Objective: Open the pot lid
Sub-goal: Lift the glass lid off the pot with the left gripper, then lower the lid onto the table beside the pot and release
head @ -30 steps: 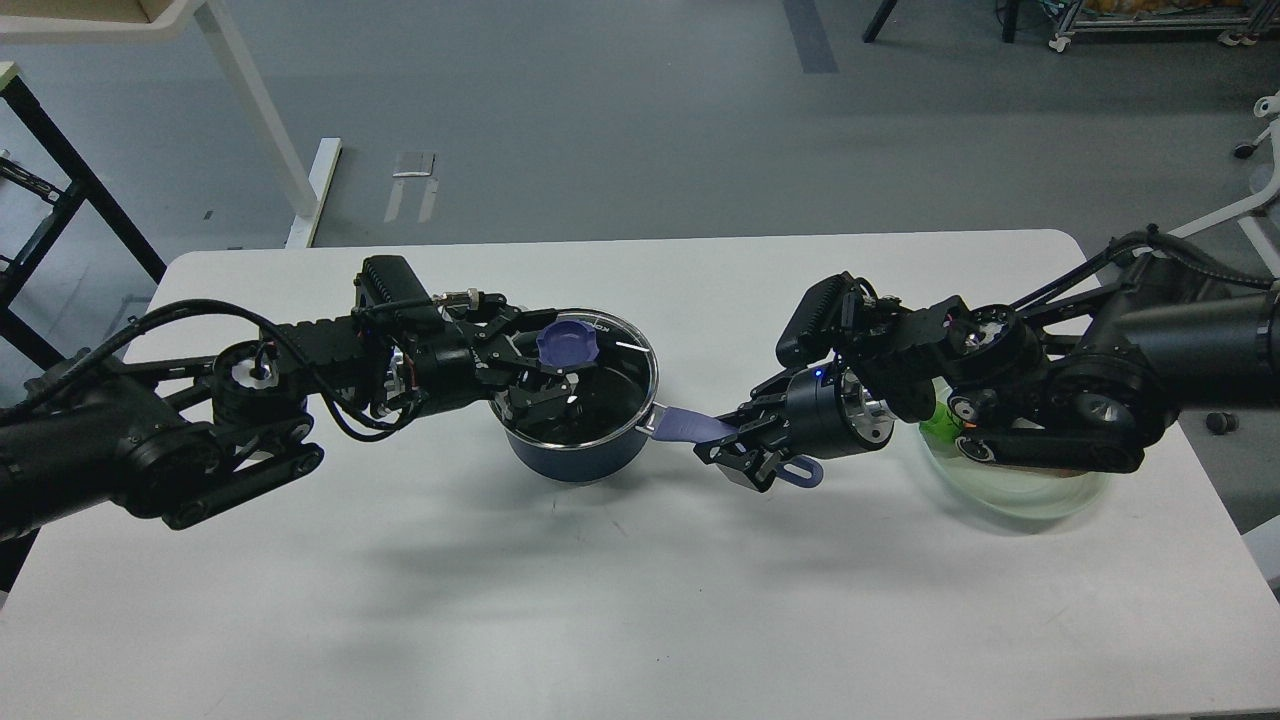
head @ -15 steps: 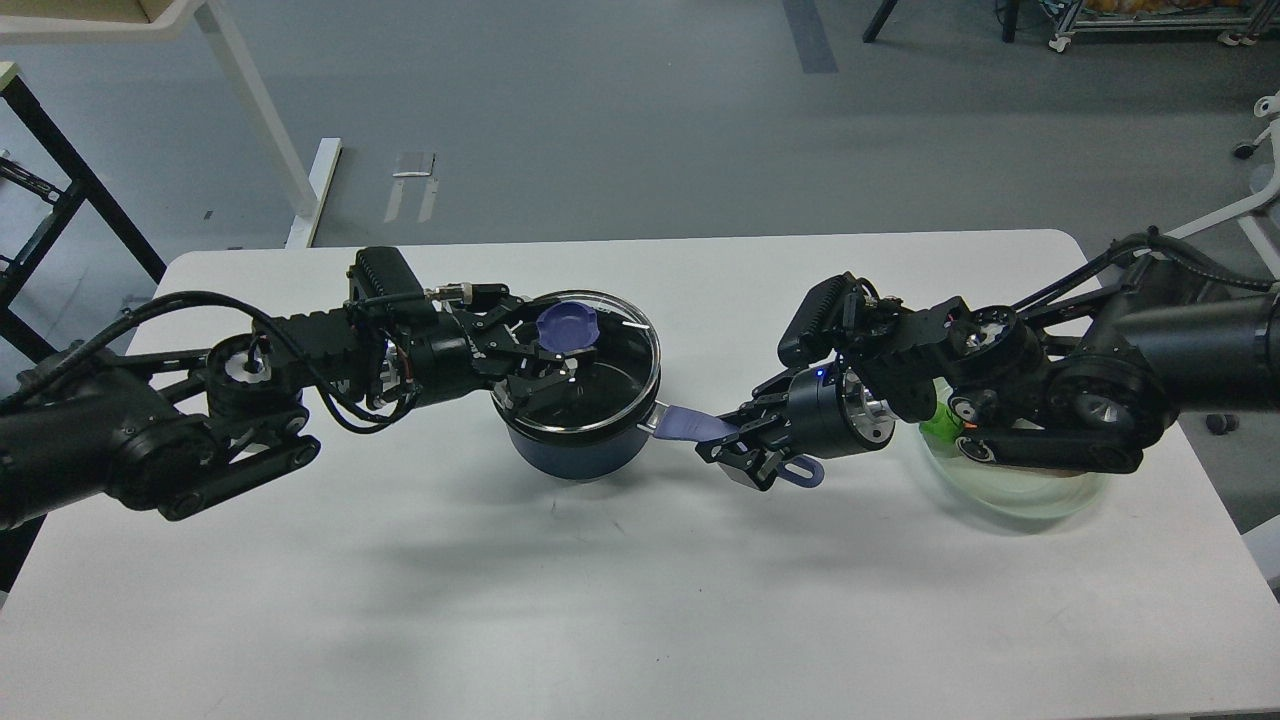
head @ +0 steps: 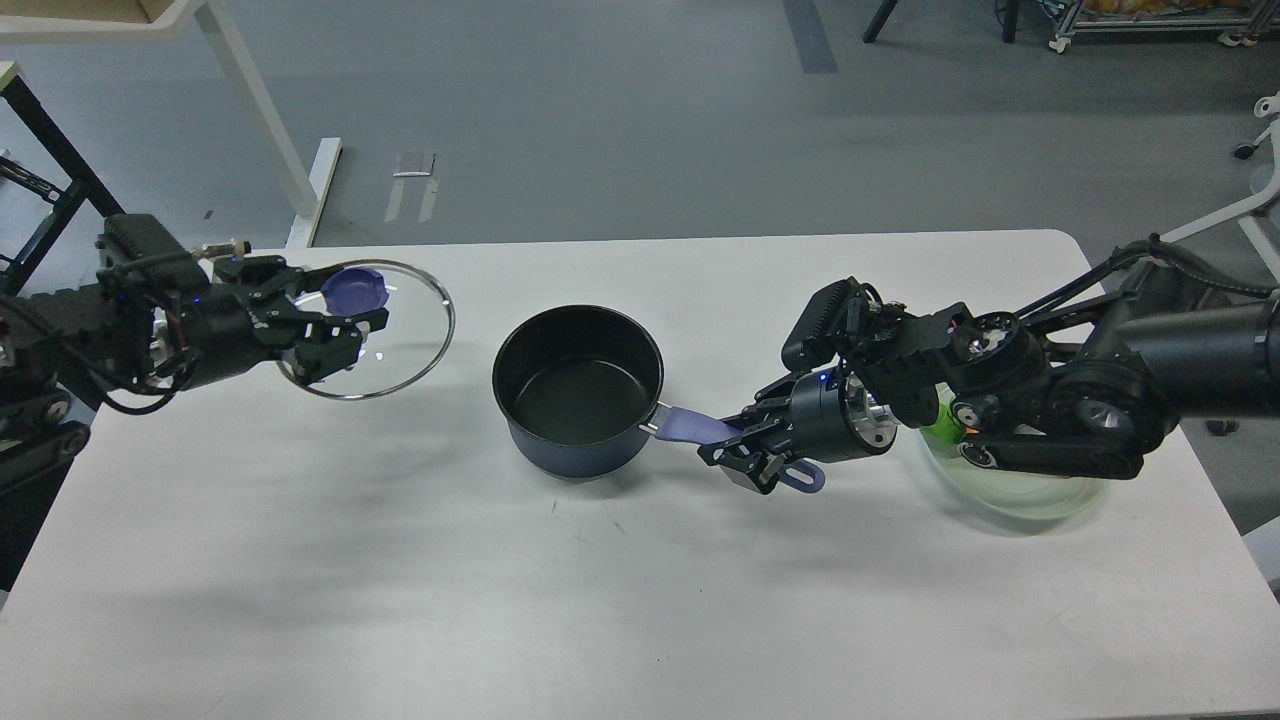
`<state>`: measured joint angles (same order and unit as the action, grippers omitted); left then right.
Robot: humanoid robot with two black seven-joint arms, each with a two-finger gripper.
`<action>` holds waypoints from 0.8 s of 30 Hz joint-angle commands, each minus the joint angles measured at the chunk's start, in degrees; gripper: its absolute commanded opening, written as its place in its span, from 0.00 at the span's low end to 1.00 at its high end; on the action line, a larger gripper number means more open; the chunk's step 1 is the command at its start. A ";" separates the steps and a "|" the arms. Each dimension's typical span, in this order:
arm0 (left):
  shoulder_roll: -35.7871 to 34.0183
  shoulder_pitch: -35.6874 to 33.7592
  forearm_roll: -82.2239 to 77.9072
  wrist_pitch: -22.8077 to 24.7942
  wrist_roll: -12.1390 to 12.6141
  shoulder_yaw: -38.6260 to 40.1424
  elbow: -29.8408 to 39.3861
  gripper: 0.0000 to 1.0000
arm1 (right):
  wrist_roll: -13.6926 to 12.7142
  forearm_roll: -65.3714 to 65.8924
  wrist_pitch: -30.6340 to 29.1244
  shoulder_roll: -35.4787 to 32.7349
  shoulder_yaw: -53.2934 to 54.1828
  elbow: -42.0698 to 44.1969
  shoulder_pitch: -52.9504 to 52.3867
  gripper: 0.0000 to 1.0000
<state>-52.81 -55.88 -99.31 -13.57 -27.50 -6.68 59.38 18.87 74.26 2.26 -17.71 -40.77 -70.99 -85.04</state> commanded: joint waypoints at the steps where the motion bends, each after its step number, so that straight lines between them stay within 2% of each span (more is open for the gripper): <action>1: -1.07 4.18 0.17 -0.93 -0.50 -0.17 -4.78 0.40 | 0.03 0.01 -0.07 -0.04 -0.01 0.06 -0.13 0.22; 5: 0.33 7.44 1.93 -2.69 -0.50 -0.26 -12.86 0.41 | 0.03 0.01 -0.07 -0.04 0.08 1.20 -0.21 0.22; 7: 2.43 9.11 2.63 -3.13 -0.50 -0.26 -14.81 0.41 | 0.03 0.01 -0.07 -0.04 0.08 1.29 -0.04 0.22; 16: 4.64 11.58 2.81 -3.39 -0.50 -0.35 -16.92 0.45 | 0.11 -0.08 -0.07 -0.57 0.08 1.03 0.05 0.22; 19: 4.64 11.58 2.81 -3.39 -0.50 -0.26 -16.92 0.50 | 0.11 -0.08 -0.07 -0.65 0.08 1.03 -0.04 0.22; 24: 5.08 11.58 5.26 -3.39 -0.50 -0.26 -16.92 0.67 | 0.11 -0.17 -0.07 -0.65 0.08 0.85 -0.13 0.22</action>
<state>-47.85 -44.30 -95.81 -16.96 -28.00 -6.90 42.44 18.99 74.16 2.20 -18.37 -40.69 -70.08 -85.04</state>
